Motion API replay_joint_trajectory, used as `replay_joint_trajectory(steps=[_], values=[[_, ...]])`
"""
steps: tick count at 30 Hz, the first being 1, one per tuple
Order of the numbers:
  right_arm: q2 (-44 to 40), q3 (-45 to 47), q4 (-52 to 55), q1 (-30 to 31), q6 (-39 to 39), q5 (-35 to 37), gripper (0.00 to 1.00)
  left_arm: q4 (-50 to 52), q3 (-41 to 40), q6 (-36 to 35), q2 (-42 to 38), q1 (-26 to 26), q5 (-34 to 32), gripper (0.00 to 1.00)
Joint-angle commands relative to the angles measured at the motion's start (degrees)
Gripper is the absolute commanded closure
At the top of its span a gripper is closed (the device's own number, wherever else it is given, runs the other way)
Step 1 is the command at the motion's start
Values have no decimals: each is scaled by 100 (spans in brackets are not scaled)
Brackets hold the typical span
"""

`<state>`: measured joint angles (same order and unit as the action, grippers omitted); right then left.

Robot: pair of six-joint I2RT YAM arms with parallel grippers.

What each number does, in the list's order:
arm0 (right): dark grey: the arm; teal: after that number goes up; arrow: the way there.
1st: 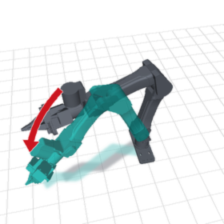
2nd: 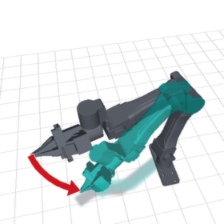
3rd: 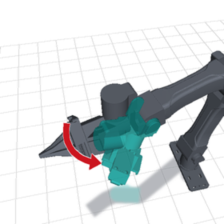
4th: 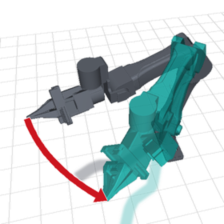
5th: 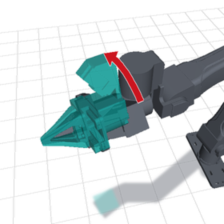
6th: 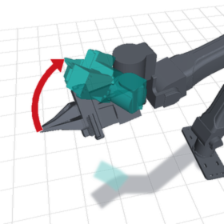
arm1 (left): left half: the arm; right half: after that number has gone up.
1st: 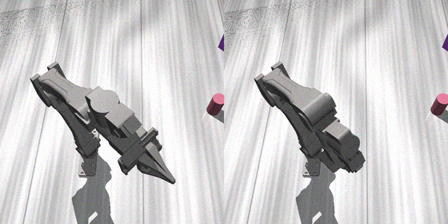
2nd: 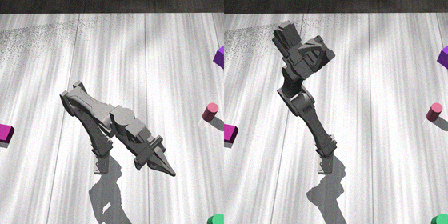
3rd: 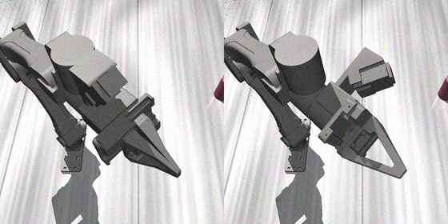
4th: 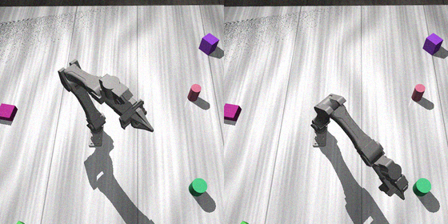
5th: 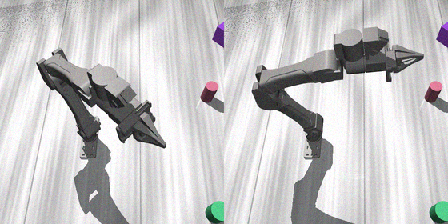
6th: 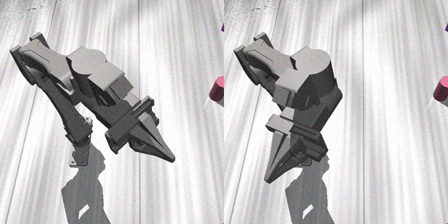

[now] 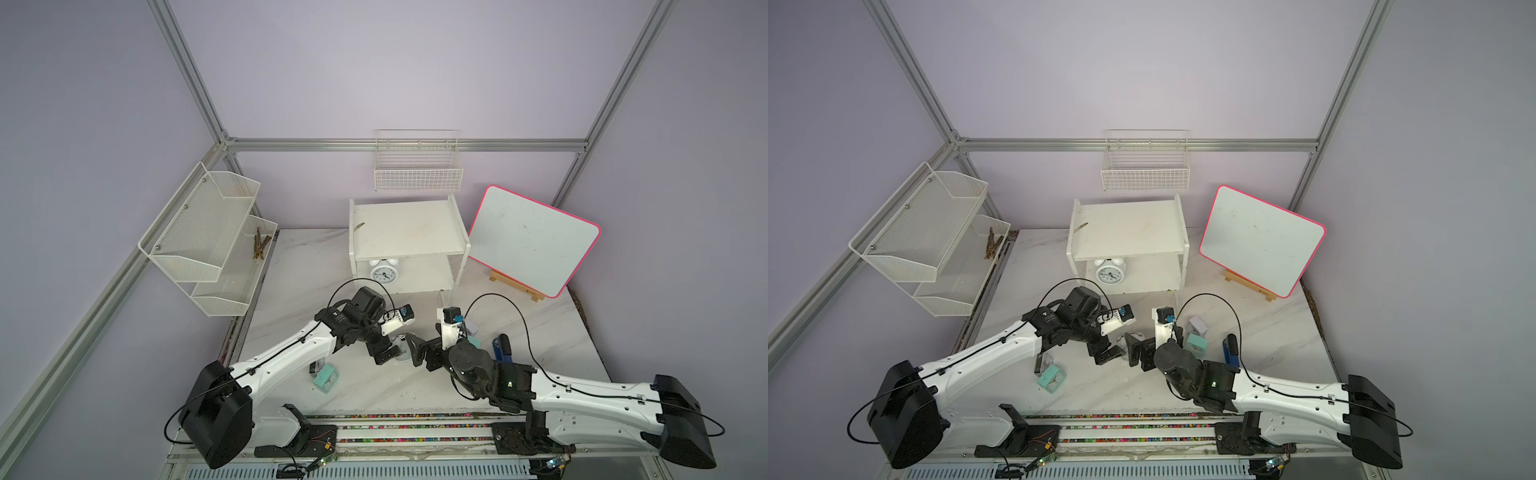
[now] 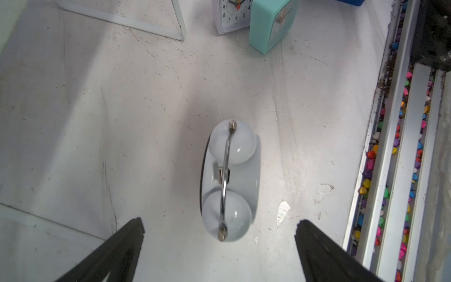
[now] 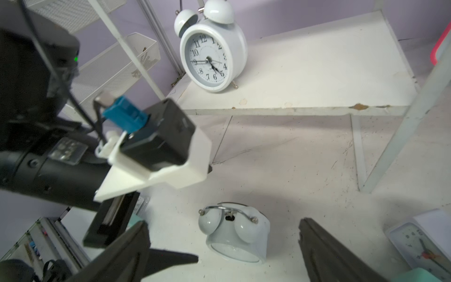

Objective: Place the alarm clocks on the shelf by style
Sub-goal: Pick up the alarm from the center of the board.

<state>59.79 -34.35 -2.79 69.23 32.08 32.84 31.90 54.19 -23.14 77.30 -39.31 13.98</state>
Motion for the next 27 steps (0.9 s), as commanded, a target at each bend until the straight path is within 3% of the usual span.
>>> replay_joint_trajectory(steps=[1, 12, 27], values=[[-116, 132, 152, 150, 119, -48, 1, -426, 308, 46, 204, -89, -217, 0], [-646, 616, 380, 277, 486, 530, 1, -353, 303, 90, 889, -229, -157, 11], [-1420, 1323, 614, 275, 985, 989, 1, -281, 276, 108, 1137, -279, -70, 28]])
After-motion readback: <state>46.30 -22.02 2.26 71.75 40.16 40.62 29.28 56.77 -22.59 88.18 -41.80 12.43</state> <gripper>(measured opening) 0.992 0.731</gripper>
